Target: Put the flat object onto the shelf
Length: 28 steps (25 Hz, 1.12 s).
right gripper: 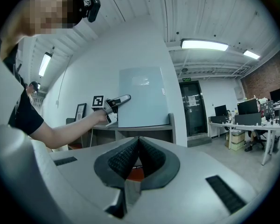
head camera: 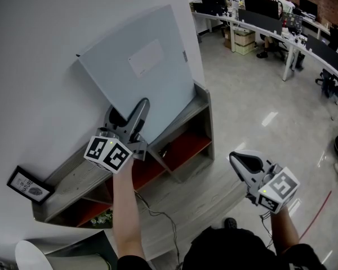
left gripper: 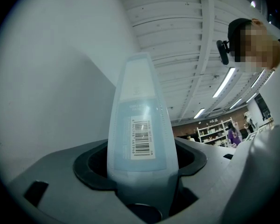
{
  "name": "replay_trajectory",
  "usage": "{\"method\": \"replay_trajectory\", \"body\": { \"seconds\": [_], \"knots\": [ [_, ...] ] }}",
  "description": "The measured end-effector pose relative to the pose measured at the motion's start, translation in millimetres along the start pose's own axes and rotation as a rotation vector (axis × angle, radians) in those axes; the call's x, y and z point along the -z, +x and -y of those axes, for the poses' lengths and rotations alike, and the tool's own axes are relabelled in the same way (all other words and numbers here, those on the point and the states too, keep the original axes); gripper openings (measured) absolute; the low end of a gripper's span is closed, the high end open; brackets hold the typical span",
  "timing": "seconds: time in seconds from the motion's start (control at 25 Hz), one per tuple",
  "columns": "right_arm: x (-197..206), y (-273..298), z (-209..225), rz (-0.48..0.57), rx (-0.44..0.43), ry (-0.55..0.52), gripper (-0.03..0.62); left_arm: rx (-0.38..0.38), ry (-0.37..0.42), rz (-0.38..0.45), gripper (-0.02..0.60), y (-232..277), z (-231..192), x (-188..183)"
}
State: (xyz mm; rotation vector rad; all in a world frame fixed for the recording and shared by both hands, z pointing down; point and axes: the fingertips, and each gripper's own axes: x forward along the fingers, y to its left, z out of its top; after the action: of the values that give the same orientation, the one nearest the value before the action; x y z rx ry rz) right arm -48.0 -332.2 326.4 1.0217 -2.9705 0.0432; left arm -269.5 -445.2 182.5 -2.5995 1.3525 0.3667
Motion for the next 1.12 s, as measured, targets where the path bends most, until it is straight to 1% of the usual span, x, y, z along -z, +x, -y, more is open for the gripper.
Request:
{"method": "replay_trajectory", "body": {
  "seconds": [0.2,0.48,0.8,1.0,1.12],
  "knots": [
    [0.4,0.6,-1.3,-0.004,-0.001,0.001,0.012,-0.017,0.014,-0.006,0.351,-1.7,-1.5,-0.7],
    [-1.2,2.8,-4.6,-0.003,-0.007,-0.005,0.012,-0.032,0.029,-0.034,0.386,-2.9,-3.0,1.0],
    [-2.7,2.6,-6.5,-0.002,-0.012,-0.007,0.012,-0.047,0.044,-0.054,0.413,-4.3,-4.7,3.1],
    [-2.4,2.3,-7.2,-0.003,-0.016,-0.006,0.012,-0.057,0.061,-0.073,0.425,-7.3,-4.9,4.8],
    [-2.2,2.4,-7.6,-0.001,-0.021,-0.005,0.012,-0.064,0.057,-0.068,0.426,-11.0,-5.3,3.5]
  ]
}}
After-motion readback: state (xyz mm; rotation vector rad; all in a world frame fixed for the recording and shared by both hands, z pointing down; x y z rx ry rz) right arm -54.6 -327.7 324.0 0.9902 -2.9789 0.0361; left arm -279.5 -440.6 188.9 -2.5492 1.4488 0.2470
